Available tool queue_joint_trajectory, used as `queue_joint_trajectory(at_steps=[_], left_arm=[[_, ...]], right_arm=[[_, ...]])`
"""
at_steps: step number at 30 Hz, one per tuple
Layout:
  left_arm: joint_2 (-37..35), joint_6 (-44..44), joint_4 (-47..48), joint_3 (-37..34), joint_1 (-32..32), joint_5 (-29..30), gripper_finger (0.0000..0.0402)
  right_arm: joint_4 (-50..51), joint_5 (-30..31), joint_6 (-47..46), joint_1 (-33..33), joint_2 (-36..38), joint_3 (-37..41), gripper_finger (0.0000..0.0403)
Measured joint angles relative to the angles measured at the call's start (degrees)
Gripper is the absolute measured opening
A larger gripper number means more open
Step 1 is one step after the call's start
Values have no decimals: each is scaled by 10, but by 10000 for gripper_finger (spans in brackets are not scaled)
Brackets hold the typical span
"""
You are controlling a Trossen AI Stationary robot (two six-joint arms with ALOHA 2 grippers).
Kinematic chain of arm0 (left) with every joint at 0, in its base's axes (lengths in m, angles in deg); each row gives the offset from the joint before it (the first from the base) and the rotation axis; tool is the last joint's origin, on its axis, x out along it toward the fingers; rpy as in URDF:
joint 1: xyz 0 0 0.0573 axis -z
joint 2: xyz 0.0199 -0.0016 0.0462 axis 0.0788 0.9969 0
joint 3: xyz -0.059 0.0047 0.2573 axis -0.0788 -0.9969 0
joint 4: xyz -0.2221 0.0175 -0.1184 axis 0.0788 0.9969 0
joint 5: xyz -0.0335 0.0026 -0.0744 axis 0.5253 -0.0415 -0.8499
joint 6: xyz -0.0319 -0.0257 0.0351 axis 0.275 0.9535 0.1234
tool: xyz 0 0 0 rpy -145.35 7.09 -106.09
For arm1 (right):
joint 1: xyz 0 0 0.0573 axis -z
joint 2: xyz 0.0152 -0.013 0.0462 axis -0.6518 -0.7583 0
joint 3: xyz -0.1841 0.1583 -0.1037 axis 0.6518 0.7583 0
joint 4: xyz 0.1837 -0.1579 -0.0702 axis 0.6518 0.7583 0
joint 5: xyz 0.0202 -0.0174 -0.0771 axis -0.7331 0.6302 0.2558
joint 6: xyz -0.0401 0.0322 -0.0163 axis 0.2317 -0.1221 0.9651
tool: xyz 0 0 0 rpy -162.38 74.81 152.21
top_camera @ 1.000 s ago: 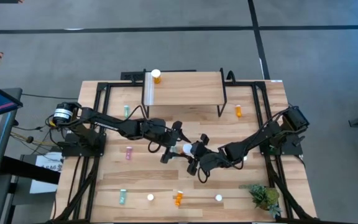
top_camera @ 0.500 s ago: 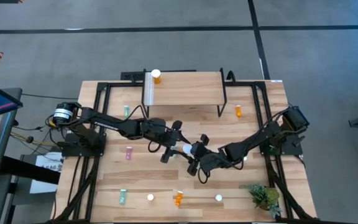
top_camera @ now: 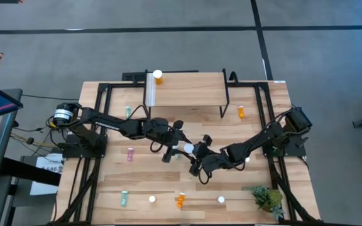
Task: Pick and place medicine bottles onto shelf by color
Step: Put the large orange pill bottle aligned with the other large orange pill bottle on the shelf
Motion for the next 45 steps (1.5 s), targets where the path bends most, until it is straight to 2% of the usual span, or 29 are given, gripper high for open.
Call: queue_joint_trajectory(at_steps=[13, 45], left_arm=[[-16, 1, 40, -1, -1, 4, 201], [-15, -1, 36, -2, -1, 2, 201]], right_arm=[[4, 0, 1, -1, 0, 0, 203], [2, 0, 1, -1, 1, 0, 211]])
